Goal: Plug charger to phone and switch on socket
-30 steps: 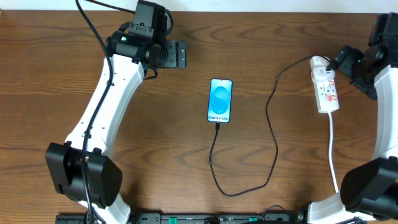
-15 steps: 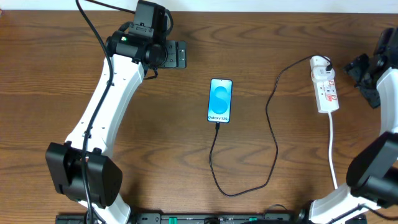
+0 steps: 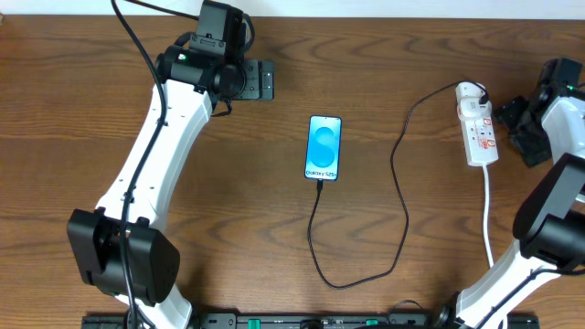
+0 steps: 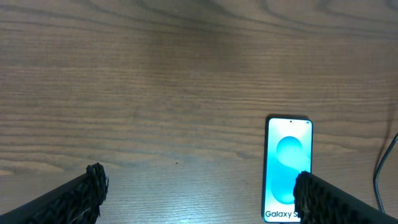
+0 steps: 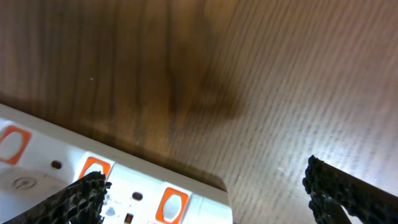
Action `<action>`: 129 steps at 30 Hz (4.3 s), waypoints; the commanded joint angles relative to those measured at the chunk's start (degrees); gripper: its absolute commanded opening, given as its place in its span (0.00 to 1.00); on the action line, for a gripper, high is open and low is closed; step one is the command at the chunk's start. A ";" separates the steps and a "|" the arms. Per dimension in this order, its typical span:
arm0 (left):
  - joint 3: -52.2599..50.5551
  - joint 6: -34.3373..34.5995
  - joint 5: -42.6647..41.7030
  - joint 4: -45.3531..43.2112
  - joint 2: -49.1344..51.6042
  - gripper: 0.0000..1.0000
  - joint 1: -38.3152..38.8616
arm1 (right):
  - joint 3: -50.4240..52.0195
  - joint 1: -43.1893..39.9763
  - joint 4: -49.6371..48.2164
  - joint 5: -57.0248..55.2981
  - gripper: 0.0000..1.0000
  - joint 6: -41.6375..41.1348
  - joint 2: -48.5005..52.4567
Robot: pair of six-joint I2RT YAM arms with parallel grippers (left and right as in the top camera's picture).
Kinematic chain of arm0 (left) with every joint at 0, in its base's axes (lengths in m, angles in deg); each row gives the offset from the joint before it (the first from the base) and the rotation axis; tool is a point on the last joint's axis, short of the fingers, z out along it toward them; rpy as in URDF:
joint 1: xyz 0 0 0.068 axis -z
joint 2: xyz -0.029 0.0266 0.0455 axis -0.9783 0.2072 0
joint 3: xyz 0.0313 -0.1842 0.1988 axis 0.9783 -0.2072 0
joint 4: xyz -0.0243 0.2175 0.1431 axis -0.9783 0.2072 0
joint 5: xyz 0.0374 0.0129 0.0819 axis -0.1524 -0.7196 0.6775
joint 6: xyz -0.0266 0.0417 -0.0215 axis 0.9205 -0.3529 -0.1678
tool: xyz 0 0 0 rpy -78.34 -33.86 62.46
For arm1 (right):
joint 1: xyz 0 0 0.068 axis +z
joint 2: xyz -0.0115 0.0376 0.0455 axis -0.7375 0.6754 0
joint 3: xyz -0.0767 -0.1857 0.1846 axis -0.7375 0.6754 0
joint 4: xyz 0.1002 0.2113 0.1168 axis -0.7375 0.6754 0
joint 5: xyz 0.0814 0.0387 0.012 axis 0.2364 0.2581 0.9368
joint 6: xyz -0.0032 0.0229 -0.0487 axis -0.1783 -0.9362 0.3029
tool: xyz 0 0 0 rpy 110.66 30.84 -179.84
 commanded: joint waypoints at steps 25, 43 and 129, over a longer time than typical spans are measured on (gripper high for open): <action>-0.09 -0.09 0.76 0.04 0.35 0.97 0.02 | 0.35 0.09 -4.87 7.98 0.99 -3.45 5.25; -0.09 -0.09 0.76 0.04 0.33 0.97 0.02 | 0.33 0.09 -2.34 11.41 0.99 -3.43 5.25; -0.09 -0.09 0.76 0.04 0.33 0.97 0.02 | 30.99 33.64 6.49 -1.36 0.99 10.93 -56.92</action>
